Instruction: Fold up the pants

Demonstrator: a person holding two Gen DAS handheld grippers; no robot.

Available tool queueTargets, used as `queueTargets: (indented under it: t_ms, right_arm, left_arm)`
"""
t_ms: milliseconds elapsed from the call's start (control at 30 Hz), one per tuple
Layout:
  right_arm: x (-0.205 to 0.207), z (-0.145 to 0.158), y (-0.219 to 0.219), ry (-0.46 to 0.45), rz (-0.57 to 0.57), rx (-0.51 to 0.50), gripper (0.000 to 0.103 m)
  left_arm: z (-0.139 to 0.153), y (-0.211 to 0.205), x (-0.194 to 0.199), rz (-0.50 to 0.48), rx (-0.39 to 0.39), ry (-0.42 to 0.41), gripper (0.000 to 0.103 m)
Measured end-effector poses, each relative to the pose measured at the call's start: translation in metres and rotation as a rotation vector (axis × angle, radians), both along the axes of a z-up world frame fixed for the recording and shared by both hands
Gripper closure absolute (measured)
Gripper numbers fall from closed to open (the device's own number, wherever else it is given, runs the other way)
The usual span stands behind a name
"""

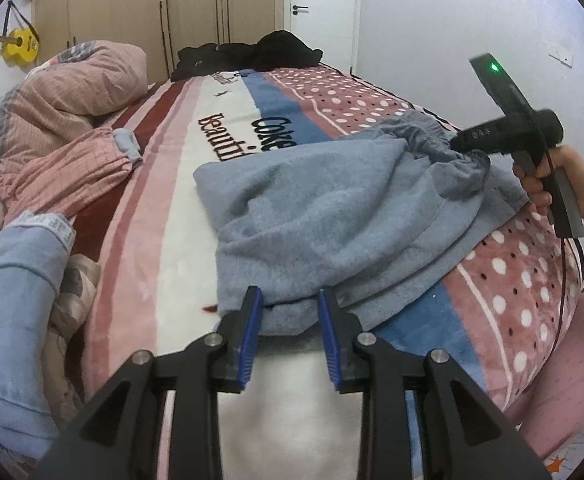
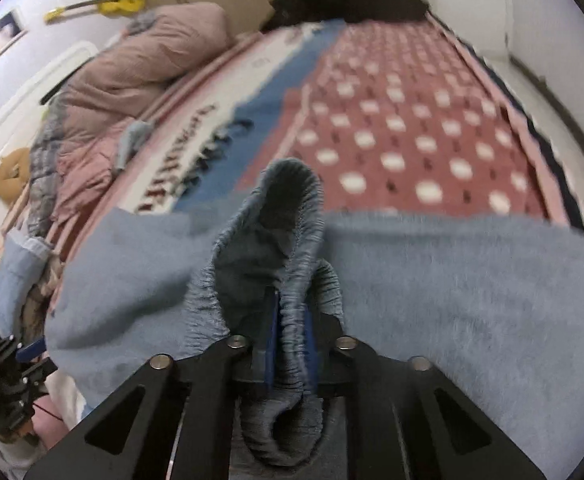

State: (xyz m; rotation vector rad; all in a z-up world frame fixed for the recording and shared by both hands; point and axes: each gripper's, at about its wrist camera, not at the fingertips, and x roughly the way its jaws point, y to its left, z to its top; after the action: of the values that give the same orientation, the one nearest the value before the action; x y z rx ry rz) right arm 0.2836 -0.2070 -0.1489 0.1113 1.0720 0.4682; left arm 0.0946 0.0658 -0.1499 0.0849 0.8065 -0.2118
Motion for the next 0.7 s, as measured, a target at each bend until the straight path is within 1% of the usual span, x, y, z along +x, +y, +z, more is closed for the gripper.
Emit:
queueTargets:
  t_ms: [67,133,200,267,333,400,433,467,500,533,567,600,667,700]
  right_arm:
    - [-0.002,-0.002,-0.009,0.005,-0.009,0.02,0.085]
    - [-0.009,0.005,-0.019,-0.01,-0.041,0.007,0.063]
    - [-0.018,0.015,-0.03,-0.043,-0.048,-0.008,0.063]
    - [-0.031,0.027,-0.049,-0.072,-0.078,-0.015,0.059]
    - [-0.043,0.035,-0.074,-0.073,-0.141,0.025,0.051]
    - [-0.058,0.039,-0.099,-0.07,-0.179,0.075,0.05]
    - [-0.067,0.039,-0.11,-0.065,-0.191,0.085,0.05]
    - [-0.074,0.038,-0.118,-0.062,-0.202,0.085,0.049]
    - [-0.083,0.037,-0.126,-0.059,-0.218,0.083,0.046]
    - [-0.092,0.033,-0.137,-0.052,-0.25,0.082,0.042]
    - [-0.098,0.03,-0.143,-0.048,-0.274,0.083,0.041]
    - [-0.104,0.025,-0.152,-0.04,-0.306,0.087,0.039]
    - [-0.113,0.012,-0.171,-0.018,-0.356,0.118,0.037]
    - [-0.115,0.007,-0.178,-0.006,-0.373,0.144,0.037]
  left_arm:
    - [0.005,0.006,-0.004,0.008,-0.008,-0.01,0.078]
    - [0.013,0.015,-0.008,0.02,-0.033,-0.032,0.074]
    - [0.023,0.024,-0.011,0.044,-0.061,-0.057,0.064]
    - [0.029,0.027,-0.011,0.043,-0.078,-0.068,0.063]
    - [0.032,0.023,-0.006,0.034,-0.079,-0.072,0.061]
    - [0.031,0.011,0.002,0.02,-0.067,-0.068,0.06]
    - [0.03,0.004,0.007,0.009,-0.062,-0.065,0.06]
    - [0.027,-0.004,0.013,0.001,-0.053,-0.059,0.06]
    - [0.023,-0.01,0.018,0.002,-0.035,-0.053,0.058]
    - [0.018,-0.016,0.025,0.015,-0.007,-0.046,0.058]
    - [0.01,-0.018,0.033,0.046,0.025,-0.029,0.058]
    - [0.002,-0.017,0.04,0.076,0.035,-0.005,0.058]
    - [-0.012,-0.012,0.048,0.111,0.018,0.044,0.058]
    - [-0.017,-0.012,0.048,0.113,0.034,0.048,0.058]
